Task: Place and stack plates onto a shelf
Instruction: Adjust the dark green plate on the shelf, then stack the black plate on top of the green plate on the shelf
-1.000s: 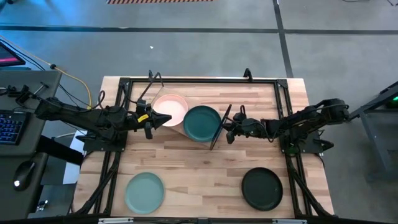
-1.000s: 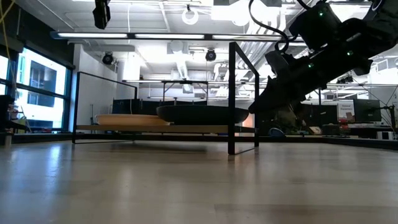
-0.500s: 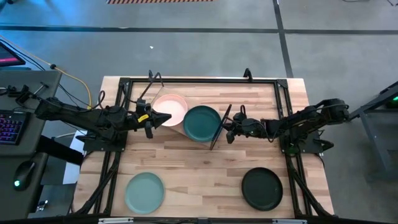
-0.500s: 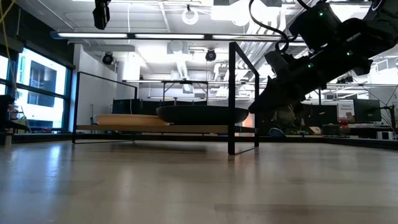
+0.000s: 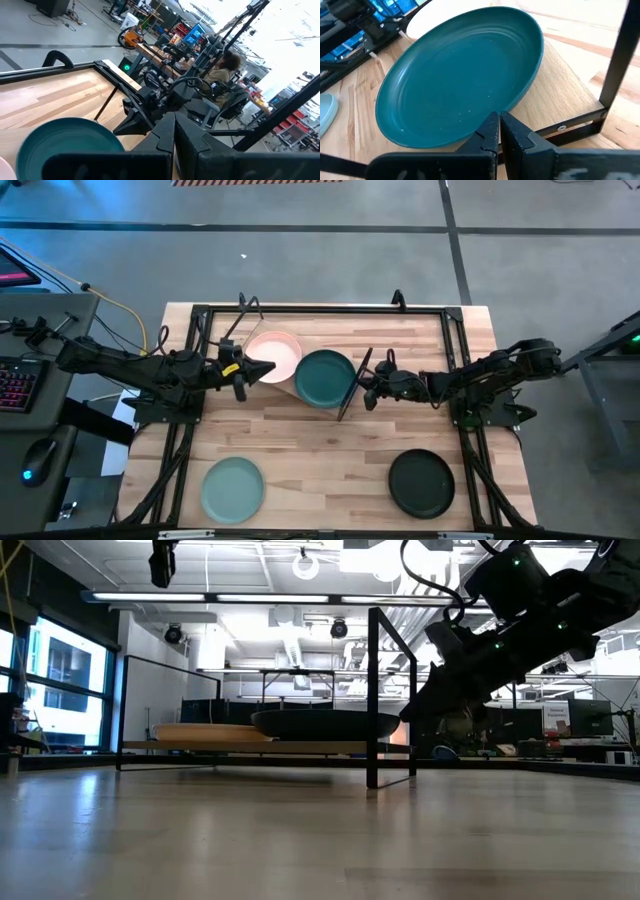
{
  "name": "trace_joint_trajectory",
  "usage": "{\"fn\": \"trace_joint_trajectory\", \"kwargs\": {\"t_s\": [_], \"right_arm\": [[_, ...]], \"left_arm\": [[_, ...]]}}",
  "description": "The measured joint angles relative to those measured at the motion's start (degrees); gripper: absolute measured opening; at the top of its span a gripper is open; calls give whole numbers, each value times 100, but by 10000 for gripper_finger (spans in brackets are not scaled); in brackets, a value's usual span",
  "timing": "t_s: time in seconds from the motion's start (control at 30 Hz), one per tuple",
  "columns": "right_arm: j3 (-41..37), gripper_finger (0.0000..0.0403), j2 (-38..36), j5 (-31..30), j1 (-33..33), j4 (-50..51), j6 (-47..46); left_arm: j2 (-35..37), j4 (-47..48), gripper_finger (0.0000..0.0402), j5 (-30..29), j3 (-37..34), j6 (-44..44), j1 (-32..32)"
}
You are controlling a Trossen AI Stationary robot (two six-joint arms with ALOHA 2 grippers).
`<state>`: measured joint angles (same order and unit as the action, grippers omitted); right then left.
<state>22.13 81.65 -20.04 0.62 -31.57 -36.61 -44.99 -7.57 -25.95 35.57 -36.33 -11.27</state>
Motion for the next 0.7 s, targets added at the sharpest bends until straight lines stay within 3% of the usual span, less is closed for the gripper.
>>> {"fn": "trace_joint_trajectory", "kwargs": {"t_s": [0.33,0.47,0.7], "right_arm": [[0,0,0,-61,0,12,-44],[0,0,-14,190,-2,39,202],[0,0,-1001,730,0,1163,449]], "left_arm": [[0,-1,1,-59,0,17,4],[0,-2,1,-61,0,11,4],[2,-1,1,-41,0,-149,2]]}}
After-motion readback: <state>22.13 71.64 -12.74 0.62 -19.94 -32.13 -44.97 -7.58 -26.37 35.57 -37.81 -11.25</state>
